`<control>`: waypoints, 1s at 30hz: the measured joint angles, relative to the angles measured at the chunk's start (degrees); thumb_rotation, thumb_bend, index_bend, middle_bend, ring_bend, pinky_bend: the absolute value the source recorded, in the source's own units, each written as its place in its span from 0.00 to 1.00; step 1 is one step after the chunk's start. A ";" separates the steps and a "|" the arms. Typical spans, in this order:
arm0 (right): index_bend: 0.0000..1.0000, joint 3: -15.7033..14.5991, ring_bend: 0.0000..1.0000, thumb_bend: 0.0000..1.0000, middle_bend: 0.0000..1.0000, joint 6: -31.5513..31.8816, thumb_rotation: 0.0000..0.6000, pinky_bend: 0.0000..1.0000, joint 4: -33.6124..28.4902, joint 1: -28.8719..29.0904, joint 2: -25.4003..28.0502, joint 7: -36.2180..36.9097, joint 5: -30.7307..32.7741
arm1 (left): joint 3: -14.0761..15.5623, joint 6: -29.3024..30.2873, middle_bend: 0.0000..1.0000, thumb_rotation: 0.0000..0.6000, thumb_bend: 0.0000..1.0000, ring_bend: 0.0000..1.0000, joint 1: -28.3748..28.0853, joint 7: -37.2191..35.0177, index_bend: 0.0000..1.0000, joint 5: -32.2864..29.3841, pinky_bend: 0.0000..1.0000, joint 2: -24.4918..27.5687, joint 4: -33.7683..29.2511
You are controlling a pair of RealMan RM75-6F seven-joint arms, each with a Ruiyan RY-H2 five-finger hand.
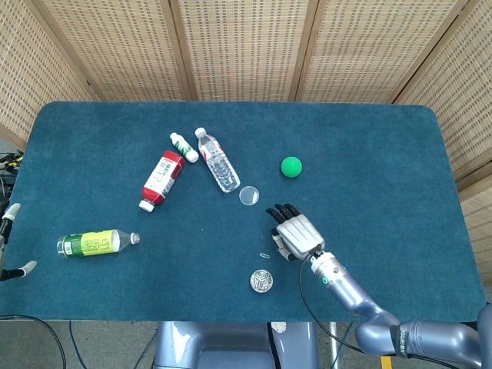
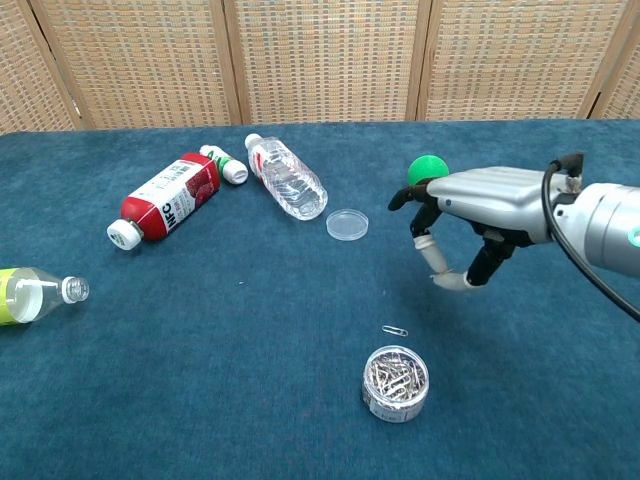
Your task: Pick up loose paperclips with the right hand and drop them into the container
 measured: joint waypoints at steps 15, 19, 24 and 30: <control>0.65 -5.25 0.00 0.33 0.09 -0.71 1.00 0.08 -8.06 -0.48 0.42 -3.60 -3.62 | 0.14 0.47 0.00 1.00 0.00 0.00 0.24 -0.32 0.00 0.79 0.00 0.26 -0.22; 0.65 -5.79 0.00 0.33 0.09 -1.08 1.00 0.08 -7.86 -0.38 -1.09 -4.11 -3.72 | 0.15 0.56 0.00 1.00 0.00 0.00 0.31 -0.30 0.00 0.84 0.00 0.18 -0.18; 0.65 -5.83 0.00 0.33 0.09 -1.32 1.00 0.08 -6.71 0.04 -3.00 -5.27 -3.25 | 0.14 0.50 0.00 1.00 0.00 0.00 0.36 -0.59 0.00 0.84 0.00 0.24 -0.09; 0.65 -5.08 0.00 0.33 0.09 -1.24 1.00 0.08 -5.10 0.51 -4.63 -6.23 -1.55 | 0.06 0.50 0.00 1.00 0.00 0.00 0.41 -1.09 0.00 0.88 0.00 0.43 0.00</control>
